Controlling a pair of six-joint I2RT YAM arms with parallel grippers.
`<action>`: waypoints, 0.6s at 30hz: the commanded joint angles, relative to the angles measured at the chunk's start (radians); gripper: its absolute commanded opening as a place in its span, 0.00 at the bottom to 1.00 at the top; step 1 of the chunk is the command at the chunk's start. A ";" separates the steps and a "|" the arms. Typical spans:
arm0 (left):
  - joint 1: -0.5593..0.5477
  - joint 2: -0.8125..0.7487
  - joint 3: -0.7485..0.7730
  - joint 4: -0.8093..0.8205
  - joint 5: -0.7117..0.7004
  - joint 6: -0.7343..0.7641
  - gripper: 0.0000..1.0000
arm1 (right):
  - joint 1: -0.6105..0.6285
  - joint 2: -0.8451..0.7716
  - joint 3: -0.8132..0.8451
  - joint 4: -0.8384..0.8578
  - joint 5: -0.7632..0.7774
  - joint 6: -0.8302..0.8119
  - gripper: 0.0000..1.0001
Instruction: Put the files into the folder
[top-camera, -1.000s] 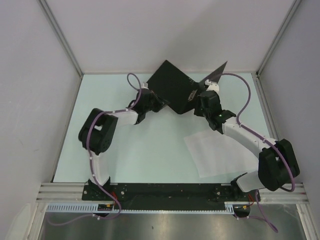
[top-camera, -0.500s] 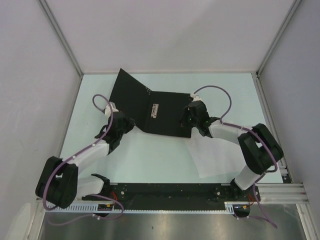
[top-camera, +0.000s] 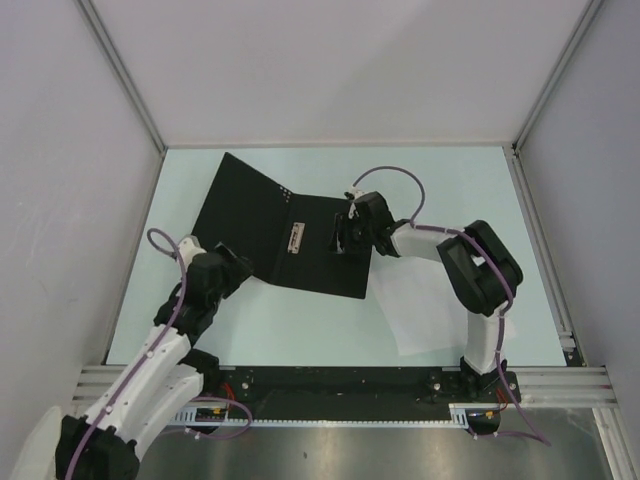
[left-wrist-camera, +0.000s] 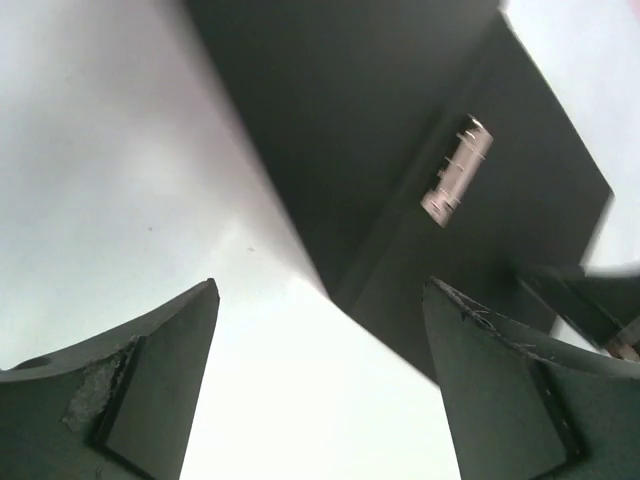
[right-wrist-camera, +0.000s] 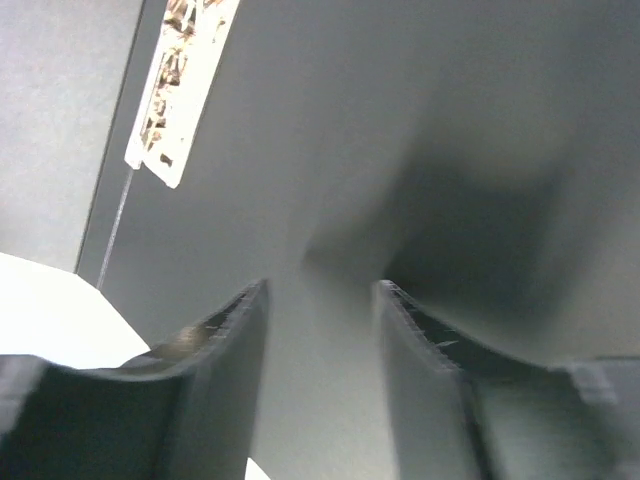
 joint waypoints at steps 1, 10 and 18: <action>0.004 -0.092 0.080 -0.063 0.194 0.142 0.87 | 0.024 0.076 0.134 -0.025 -0.115 -0.032 0.56; 0.010 0.434 0.405 0.171 0.453 0.221 0.92 | 0.013 0.223 0.341 -0.054 -0.118 -0.022 0.63; 0.105 1.075 0.833 0.197 0.622 0.275 0.68 | 0.036 0.407 0.594 -0.138 -0.128 -0.002 0.48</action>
